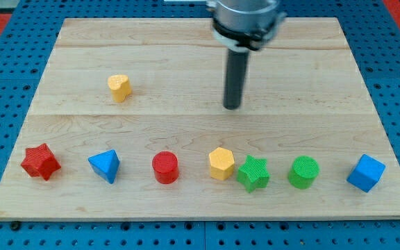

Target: Push the yellow heart towards the top of the red star

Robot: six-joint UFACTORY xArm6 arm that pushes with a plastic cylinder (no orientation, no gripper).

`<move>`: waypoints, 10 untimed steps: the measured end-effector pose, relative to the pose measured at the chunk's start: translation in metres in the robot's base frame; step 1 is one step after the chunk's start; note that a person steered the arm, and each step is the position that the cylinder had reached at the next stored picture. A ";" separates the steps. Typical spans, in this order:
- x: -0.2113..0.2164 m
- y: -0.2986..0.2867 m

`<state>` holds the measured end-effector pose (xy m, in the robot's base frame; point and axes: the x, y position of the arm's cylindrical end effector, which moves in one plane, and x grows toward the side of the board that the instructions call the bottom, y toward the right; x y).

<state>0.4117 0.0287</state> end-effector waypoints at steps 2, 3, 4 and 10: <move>-0.016 -0.161; -0.040 -0.178; -0.054 -0.187; -0.070 -0.212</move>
<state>0.3419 -0.1834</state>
